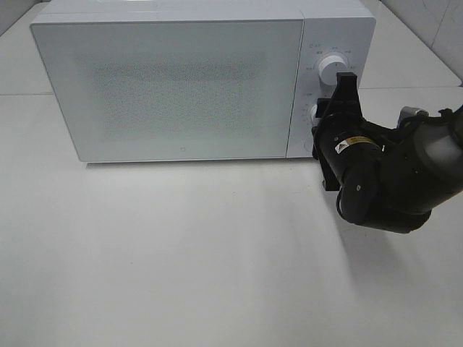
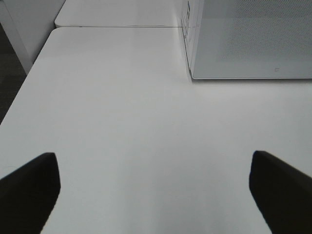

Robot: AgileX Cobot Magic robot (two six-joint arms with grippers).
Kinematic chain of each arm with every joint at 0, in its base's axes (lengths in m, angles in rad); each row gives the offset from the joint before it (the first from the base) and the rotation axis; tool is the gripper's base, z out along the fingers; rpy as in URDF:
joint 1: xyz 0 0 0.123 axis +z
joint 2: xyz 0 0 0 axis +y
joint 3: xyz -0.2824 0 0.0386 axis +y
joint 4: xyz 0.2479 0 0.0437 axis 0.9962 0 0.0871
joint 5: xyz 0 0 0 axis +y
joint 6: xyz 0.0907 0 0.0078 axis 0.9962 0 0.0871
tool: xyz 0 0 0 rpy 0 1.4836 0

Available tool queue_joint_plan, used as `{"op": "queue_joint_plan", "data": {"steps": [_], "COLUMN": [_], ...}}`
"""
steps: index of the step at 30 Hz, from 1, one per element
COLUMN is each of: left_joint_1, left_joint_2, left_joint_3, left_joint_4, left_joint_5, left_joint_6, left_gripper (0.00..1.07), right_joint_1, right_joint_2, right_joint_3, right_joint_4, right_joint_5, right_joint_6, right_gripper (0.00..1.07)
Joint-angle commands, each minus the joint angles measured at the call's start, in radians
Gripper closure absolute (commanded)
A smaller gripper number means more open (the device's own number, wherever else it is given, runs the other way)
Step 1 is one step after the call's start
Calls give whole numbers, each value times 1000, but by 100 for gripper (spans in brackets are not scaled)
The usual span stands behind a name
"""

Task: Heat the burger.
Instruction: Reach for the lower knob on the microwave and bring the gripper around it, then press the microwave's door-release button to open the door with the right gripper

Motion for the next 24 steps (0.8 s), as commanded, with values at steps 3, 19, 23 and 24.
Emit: {"op": "queue_joint_plan", "data": {"steps": [3,19,23,24], "left_joint_1": [2,2,2,2], "left_joint_2": [-21,-21,-21,-21], "left_joint_3": [2,2,2,2], "left_joint_4": [-3,-3,-3,-3], "left_joint_5": [-3,-3,-3,-3], "left_joint_6": [0,0,0,0], "left_gripper": [9,9,9,9], "right_joint_1": [-6,-5,-5,-3], "right_joint_2": [-9,-30,-49,-57], "right_joint_3": [-39,-30,-7,5], "right_joint_4": [-99,-74,-75,-76], "right_joint_5": [-116,-59,-54,-49], "right_joint_6": [-18,-66,-96,-99], "right_gripper": [103,44,38,37]}}
